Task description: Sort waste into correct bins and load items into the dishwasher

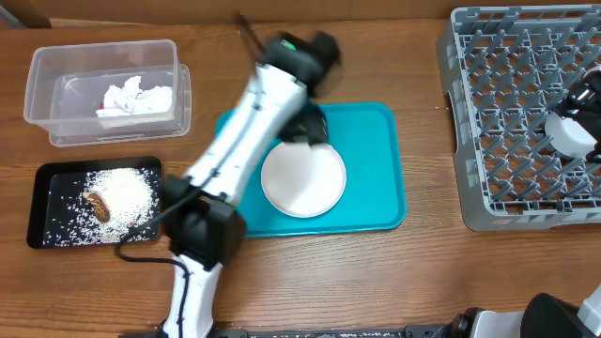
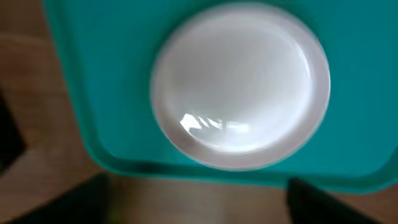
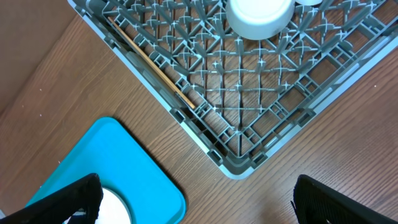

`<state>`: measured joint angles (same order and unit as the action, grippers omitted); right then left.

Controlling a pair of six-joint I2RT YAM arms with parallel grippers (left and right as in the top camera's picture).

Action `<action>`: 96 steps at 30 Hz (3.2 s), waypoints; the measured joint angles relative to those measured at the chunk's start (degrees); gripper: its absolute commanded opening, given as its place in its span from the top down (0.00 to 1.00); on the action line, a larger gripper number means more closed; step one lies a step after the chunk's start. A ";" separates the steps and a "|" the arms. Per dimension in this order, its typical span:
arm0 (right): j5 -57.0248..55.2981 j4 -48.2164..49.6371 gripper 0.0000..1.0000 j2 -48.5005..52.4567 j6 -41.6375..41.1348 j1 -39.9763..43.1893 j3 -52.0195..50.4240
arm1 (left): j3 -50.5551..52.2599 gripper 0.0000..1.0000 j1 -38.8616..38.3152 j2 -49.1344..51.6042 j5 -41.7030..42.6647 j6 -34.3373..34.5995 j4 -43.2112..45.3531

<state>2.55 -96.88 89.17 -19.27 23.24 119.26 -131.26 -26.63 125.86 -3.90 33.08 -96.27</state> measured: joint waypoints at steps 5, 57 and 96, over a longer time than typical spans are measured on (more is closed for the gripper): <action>0.00 -0.02 0.00 0.00 0.00 0.00 0.00 | -3.37 0.00 13.62 -0.72 -2.40 -3.08 -0.02; 8.37 45.97 0.48 17.29 -11.26 -48.65 -43.65 | -3.37 0.00 40.13 -0.72 -2.36 -4.61 -0.39; -31.41 16.50 0.96 22.34 -14.97 -19.91 4.92 | -3.37 0.00 40.13 -0.72 -2.36 -4.61 -0.39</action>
<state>-28.86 -80.38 111.50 -34.24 3.33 124.18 -134.63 13.50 125.14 -6.26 28.47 -96.66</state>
